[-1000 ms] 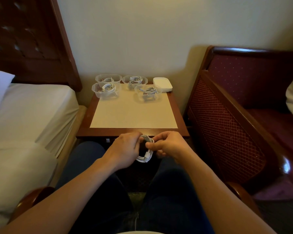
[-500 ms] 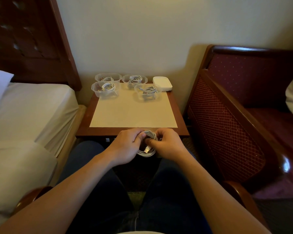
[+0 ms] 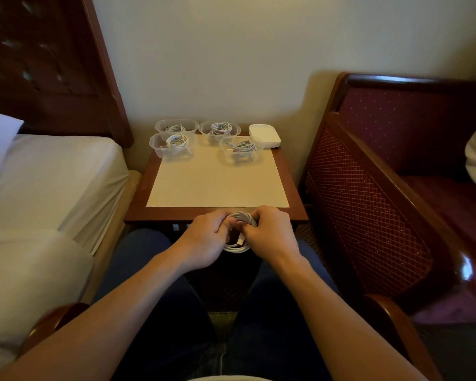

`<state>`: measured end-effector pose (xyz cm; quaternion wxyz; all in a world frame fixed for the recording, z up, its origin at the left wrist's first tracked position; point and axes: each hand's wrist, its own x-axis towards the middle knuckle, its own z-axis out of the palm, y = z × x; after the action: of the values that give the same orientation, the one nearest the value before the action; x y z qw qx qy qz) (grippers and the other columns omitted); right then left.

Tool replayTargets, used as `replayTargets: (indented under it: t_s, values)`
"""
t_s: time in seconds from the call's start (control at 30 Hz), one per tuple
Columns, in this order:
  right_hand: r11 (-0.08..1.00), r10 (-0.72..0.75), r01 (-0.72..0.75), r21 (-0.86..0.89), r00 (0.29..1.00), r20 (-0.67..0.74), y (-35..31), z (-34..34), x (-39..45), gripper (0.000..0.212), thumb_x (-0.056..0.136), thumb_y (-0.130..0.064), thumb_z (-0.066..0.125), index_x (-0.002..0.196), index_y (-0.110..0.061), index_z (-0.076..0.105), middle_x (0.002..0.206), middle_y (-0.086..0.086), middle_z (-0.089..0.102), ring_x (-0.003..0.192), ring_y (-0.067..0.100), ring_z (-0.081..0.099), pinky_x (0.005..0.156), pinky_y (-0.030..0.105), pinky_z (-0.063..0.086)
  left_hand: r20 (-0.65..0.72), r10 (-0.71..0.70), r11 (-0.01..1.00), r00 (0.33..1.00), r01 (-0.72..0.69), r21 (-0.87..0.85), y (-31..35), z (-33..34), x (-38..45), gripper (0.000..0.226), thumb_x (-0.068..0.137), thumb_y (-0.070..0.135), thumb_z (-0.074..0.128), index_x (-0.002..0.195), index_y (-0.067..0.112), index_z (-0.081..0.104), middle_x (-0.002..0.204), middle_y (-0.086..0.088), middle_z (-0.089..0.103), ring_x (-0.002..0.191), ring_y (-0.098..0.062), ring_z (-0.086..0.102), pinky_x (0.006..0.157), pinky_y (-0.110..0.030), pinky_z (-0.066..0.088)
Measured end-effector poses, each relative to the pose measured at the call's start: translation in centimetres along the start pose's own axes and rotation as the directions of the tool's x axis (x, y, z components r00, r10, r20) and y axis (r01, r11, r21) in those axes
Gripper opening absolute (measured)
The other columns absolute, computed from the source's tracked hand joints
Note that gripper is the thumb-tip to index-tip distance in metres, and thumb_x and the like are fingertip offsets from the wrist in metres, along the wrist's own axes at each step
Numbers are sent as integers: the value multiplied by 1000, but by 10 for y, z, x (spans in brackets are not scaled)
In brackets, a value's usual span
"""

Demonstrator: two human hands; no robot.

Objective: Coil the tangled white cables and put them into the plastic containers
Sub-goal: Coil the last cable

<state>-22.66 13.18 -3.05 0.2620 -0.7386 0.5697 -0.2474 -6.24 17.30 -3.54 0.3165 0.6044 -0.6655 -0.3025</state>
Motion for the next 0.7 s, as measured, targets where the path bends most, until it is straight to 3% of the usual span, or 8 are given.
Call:
replayTargets:
  t_s: [0.13,0.23,0.33,0.4,0.5,0.6,0.67,0.7]
  values:
    - [998,-2,-2,-60,998,-70,-2,-3,-1,12,93,-22,61,90,-15,52,83,0,58,75,20,55,63,30,42,-13,11,1000,1000,-11,15,11,3,2,25,108,29,44,91,21,61,83,1,66,79,-16,61,73,-41,48]
    - [993,-70,64,-95,995,-66,-1,-9,0,16,90,-17,60,84,-19,46,84,-2,53,76,20,54,62,35,47,1,36,998,999,-36,47,15,2,5,26,108,30,44,94,17,61,83,-1,66,79,-18,61,73,-43,47]
    - [986,-140,137,-92,990,-27,5,-14,10,18,82,-21,66,73,-20,50,86,-3,50,75,16,50,60,28,44,-20,29,999,999,-29,13,9,-4,6,24,108,29,45,96,20,63,81,0,67,77,-16,60,71,-40,47]
    - [990,-82,75,119,995,56,7,-14,13,22,82,-21,70,71,-17,52,81,3,60,71,15,53,61,30,42,-41,50,999,998,-49,8,7,-5,6,23,108,27,45,98,20,64,82,1,67,77,-15,60,71,-38,46]
    - [901,-30,-56,431,981,190,8,-14,9,25,85,-25,78,80,-13,57,72,6,64,64,15,60,57,31,48,-75,73,997,995,-71,25,4,-7,6,22,107,22,45,101,21,66,89,3,68,83,-14,60,76,-37,47]
    - [766,-113,-135,629,934,338,13,-16,4,25,86,-26,78,96,-6,65,75,3,70,65,13,68,57,23,53,-90,42,999,995,-39,34,-3,-10,7,24,106,17,45,100,23,67,89,3,69,84,-16,61,77,-41,48]
    - [636,-204,-196,747,890,407,21,-18,5,22,86,-16,73,105,-6,68,83,7,73,73,16,70,67,25,57,-121,17,1000,993,-15,21,-7,-14,7,24,107,22,45,98,24,67,82,4,67,79,-17,61,74,-41,48]
    - [621,-233,-197,758,878,419,25,-18,6,21,87,-9,71,108,-7,70,87,9,74,75,16,71,71,26,59,-123,12,1000,992,-10,11,-8,-17,7,25,107,24,45,97,24,67,77,4,65,74,-15,59,72,-40,47]
